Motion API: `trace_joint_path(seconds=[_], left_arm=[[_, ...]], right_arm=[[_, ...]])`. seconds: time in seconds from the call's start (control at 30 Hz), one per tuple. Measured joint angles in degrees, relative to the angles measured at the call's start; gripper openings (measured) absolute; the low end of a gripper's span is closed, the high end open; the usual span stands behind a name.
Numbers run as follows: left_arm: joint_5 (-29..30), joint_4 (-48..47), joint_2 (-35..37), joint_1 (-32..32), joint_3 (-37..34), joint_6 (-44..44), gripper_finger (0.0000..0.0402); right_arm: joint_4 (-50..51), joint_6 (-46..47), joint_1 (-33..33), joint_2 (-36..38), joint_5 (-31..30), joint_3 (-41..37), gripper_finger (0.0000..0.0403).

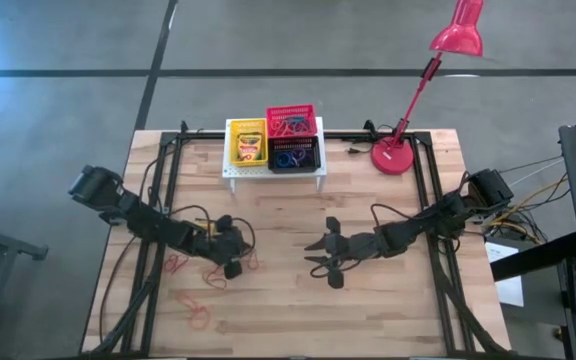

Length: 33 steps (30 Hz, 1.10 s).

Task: Pick & Place Office Desk Supplies
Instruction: Put the red rubber band into the black bin

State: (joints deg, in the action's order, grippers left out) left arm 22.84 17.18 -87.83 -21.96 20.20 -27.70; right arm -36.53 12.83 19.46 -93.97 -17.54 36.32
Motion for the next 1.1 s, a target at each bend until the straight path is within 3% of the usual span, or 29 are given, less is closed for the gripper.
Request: trace_joint_path(seconds=[0.17,0.47,0.93,1.1], left_arm=[[-1.7,2.0,-0.1,0.0,3.8,3.2,0.0003],[1.5,2.1,-0.2,0.1,12.3,9.5,0.0002],[5.0,2.3,-0.1,0.4,24.9,20.2,0.0001],[7.2,2.2,-0.1,0.4,27.2,21.9,0.0001]], right_arm=[[0.0,-1.3,0.0,0.0,-0.1,0.0,0.0111],[-0.8,-1.3,0.0,0.0,-0.5,0.0,0.0115],[-9.6,-4.1,-1.1,0.0,-0.6,0.0,0.0187],[-12.5,-4.8,-1.2,0.0,-0.8,0.3,0.0196]])
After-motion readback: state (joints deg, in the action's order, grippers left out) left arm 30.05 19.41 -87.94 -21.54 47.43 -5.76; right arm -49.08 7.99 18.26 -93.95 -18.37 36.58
